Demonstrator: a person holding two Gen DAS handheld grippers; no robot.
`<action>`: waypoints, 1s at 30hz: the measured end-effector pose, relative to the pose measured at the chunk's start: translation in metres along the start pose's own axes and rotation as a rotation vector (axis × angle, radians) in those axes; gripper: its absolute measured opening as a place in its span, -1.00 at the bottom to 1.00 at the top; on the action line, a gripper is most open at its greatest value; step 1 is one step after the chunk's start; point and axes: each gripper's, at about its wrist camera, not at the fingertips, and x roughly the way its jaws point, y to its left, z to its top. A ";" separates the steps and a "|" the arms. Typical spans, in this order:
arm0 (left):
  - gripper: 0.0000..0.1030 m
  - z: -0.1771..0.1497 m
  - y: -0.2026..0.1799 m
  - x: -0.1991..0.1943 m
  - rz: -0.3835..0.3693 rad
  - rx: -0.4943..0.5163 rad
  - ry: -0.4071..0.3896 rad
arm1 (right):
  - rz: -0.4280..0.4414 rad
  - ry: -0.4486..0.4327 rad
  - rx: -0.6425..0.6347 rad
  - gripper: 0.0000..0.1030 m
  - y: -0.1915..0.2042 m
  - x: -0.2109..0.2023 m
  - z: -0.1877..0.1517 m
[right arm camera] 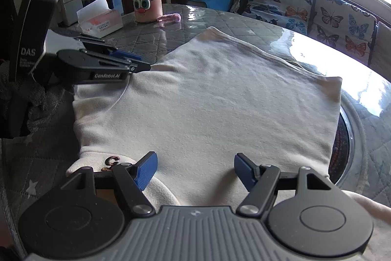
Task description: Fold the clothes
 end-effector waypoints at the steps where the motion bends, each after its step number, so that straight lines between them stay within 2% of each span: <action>1: -0.59 0.000 0.002 -0.001 0.004 -0.004 0.001 | 0.001 0.000 0.001 0.38 0.000 0.000 0.000; 6: -0.59 0.005 0.005 -0.013 -0.028 -0.046 -0.023 | 0.002 -0.004 0.001 0.39 0.000 0.000 -0.001; 9: -0.54 0.009 -0.005 -0.017 -0.059 -0.025 -0.043 | 0.003 -0.004 0.004 0.39 0.000 0.001 -0.001; 14: -0.50 0.005 -0.011 0.002 -0.026 0.002 0.011 | -0.002 -0.007 0.004 0.39 0.000 -0.001 -0.001; 18: -0.36 0.005 -0.010 -0.006 -0.027 -0.004 -0.003 | -0.003 -0.020 0.006 0.39 0.000 -0.008 -0.002; 22: -0.19 0.004 -0.020 -0.029 -0.055 0.028 -0.047 | 0.001 -0.021 -0.002 0.39 0.003 -0.015 -0.004; 30: -0.06 -0.016 -0.065 -0.065 -0.157 0.154 -0.087 | 0.000 -0.013 -0.044 0.39 0.016 -0.026 -0.018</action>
